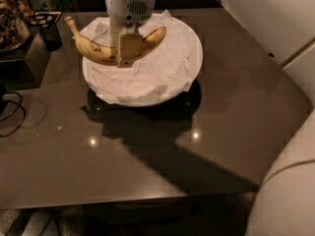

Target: Pick banana from white bowl

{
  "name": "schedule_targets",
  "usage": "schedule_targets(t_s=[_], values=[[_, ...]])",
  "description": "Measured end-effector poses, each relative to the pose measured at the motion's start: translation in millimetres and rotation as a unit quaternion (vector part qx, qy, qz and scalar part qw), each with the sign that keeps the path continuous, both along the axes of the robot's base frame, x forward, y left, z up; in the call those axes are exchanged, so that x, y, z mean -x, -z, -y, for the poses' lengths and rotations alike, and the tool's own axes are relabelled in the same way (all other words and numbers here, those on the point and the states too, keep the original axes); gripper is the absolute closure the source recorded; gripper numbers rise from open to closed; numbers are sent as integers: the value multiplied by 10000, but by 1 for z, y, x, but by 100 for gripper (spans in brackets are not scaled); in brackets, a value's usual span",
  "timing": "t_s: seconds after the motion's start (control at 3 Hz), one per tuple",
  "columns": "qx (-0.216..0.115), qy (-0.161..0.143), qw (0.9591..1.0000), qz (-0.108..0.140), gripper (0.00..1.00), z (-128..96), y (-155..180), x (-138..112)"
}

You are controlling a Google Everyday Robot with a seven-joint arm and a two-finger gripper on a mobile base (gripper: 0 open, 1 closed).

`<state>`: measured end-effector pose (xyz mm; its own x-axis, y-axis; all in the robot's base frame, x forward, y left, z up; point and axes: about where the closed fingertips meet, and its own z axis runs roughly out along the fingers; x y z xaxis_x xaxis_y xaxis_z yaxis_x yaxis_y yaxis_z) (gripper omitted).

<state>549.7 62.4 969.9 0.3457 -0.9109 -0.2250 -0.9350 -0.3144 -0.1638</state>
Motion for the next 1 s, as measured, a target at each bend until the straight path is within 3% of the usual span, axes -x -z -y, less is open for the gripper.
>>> schedule_targets(t_s=[0.67,1.0], values=[[-361,324,9978,-457,100,-2,-9,39],[-450,341,9977,-377,100,-7,-11,35]])
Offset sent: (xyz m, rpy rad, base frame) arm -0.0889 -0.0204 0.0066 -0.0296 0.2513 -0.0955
